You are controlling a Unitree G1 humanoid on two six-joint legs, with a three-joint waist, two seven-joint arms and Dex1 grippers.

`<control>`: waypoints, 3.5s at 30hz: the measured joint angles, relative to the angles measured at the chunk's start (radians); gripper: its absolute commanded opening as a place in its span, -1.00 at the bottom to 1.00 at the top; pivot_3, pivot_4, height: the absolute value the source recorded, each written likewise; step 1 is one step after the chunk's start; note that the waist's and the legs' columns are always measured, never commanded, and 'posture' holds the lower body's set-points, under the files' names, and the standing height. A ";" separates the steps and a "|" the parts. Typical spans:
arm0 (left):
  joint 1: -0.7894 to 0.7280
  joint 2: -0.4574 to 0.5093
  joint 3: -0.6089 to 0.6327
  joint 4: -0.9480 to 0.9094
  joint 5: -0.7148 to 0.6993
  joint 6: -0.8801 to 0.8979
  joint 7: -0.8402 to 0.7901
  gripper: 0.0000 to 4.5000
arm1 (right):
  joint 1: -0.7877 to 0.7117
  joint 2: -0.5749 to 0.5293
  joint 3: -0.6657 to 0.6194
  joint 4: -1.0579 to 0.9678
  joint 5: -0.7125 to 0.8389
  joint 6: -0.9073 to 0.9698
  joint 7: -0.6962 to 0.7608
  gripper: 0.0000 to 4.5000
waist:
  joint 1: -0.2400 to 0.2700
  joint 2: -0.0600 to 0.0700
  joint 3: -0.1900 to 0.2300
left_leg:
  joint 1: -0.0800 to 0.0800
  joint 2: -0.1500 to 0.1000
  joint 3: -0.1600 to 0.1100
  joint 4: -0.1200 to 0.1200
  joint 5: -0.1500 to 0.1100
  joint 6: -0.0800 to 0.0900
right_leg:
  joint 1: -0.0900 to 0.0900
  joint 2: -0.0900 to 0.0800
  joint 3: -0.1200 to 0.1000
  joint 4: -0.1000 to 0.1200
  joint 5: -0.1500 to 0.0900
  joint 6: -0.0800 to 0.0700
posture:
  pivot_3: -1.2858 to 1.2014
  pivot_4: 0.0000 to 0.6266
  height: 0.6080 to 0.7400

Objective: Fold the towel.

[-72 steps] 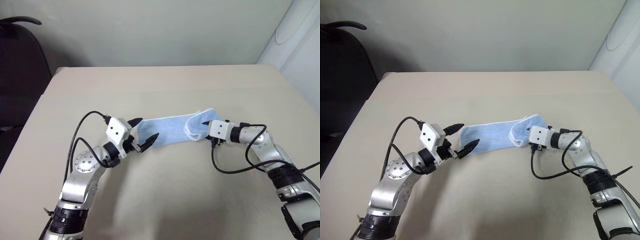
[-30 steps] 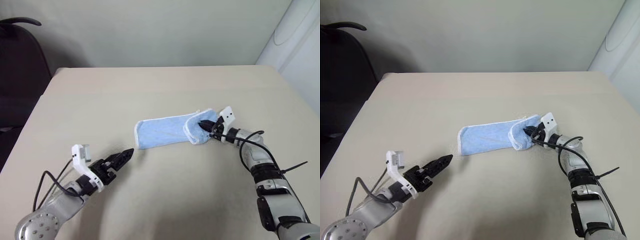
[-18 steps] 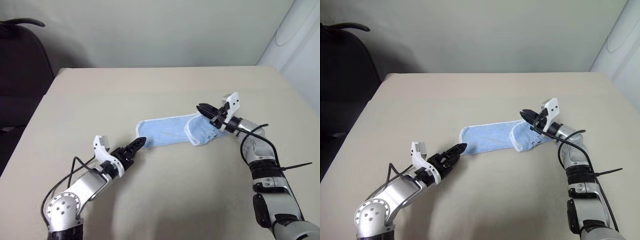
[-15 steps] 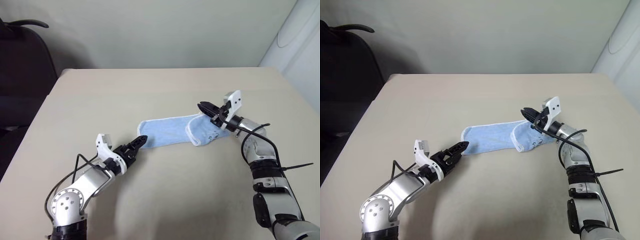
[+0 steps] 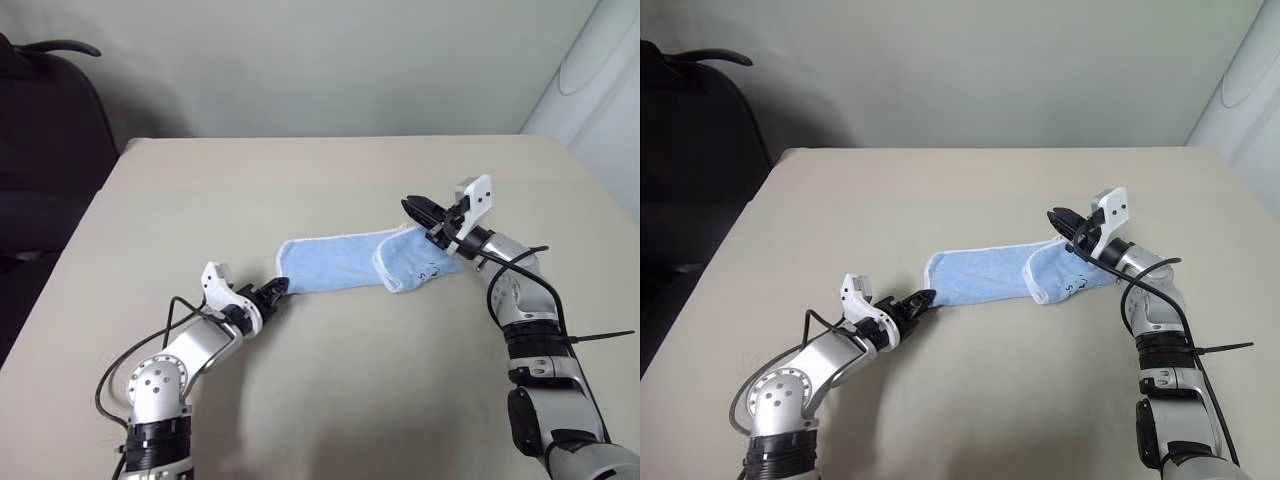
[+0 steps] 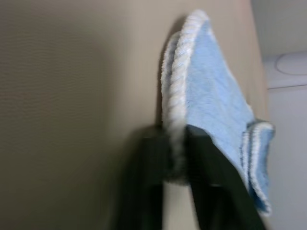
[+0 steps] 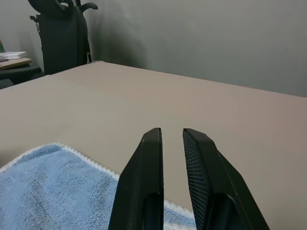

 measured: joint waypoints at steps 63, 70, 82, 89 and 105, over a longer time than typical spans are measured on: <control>-0.395 0.138 -0.379 0.123 0.920 -0.033 -0.758 -0.83 | 0.135 -0.015 0.034 -0.267 0.102 0.191 -0.025 -1.00 | -0.017 -0.009 0.006 | -0.014 0.001 -0.003 0.000 0.002 -0.003 | -0.014 0.000 0.001 0.001 -0.001 0.000 | 0.03 -0.52 1.00; -0.369 0.121 -0.533 0.191 1.151 -0.180 -0.827 -0.99 | 0.152 -0.011 0.170 -0.171 0.006 0.221 -0.012 -1.00 | -0.011 -0.009 0.005 | -0.016 0.001 -0.004 0.003 0.001 -0.001 | -0.014 0.000 0.001 0.001 0.000 0.001 | 0.03 -0.52 1.00; -0.268 0.068 -0.300 0.068 1.087 -0.171 -0.825 -1.00 | 0.188 -0.058 0.084 -0.191 0.018 0.232 -0.022 -0.62 | -0.011 -0.009 0.005 | -0.017 0.001 -0.003 0.003 0.001 -0.001 | -0.014 0.000 0.000 0.001 0.000 0.001 | 0.03 -0.52 1.00; -0.193 0.128 -0.126 0.004 1.047 -0.109 -0.797 -1.00 | 0.150 -0.119 -0.063 -0.209 0.217 0.536 -0.017 0.48 | -0.015 -0.009 0.005 | -0.017 0.001 -0.002 0.004 0.002 -0.001 | -0.014 0.000 0.001 0.001 0.000 0.001 | 0.03 -0.52 1.00; -0.127 0.111 -0.100 -0.070 1.033 -0.069 -0.775 -1.00 | 0.009 -0.092 -0.041 0.049 0.239 0.696 -0.020 0.97 | -0.027 -0.010 0.005 | -0.016 0.001 -0.003 0.004 0.002 -0.001 | -0.015 0.001 0.001 0.002 0.000 0.001 | 0.03 -0.52 1.00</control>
